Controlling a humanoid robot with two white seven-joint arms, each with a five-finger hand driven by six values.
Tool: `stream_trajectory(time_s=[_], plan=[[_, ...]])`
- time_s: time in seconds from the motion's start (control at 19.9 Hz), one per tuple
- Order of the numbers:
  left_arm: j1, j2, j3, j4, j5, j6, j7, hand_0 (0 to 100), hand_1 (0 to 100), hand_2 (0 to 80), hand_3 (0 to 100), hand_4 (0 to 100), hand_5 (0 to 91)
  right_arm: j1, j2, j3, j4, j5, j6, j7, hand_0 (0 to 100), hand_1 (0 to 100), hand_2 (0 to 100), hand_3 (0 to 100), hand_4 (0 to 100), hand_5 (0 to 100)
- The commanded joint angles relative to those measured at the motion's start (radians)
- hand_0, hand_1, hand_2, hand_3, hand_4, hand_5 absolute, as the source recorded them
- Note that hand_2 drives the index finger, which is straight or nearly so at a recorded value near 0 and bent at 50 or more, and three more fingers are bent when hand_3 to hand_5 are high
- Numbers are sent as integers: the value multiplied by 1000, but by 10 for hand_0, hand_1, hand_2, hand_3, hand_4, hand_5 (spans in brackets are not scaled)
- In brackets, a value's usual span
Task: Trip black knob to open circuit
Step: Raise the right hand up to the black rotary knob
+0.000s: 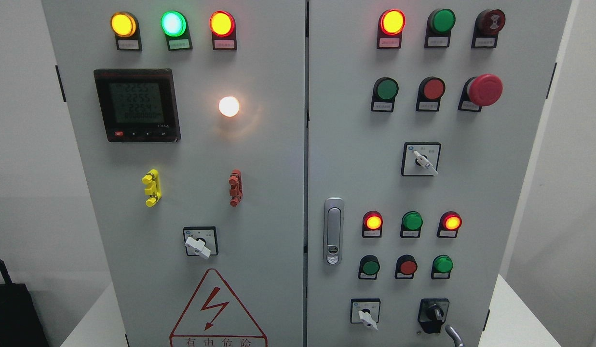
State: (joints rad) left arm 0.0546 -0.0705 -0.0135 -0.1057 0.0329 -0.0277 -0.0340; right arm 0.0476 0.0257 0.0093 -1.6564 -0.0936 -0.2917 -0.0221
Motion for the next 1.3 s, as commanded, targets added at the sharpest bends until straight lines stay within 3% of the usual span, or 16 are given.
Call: stream_trajectory(time_s=[0.0, 1.25], plan=[[-4, -2, 1, 0, 2, -1, 0, 120, 389, 0, 0, 0, 0, -15, -4, 1, -16, -3, -4, -4, 972, 841, 0, 912, 940, 963], [-4, -2, 1, 0, 2, 0, 0, 120, 389, 0, 0, 0, 0, -32, -4, 23, -3, -3, 5, -4, 979, 842, 0, 916, 940, 961]])
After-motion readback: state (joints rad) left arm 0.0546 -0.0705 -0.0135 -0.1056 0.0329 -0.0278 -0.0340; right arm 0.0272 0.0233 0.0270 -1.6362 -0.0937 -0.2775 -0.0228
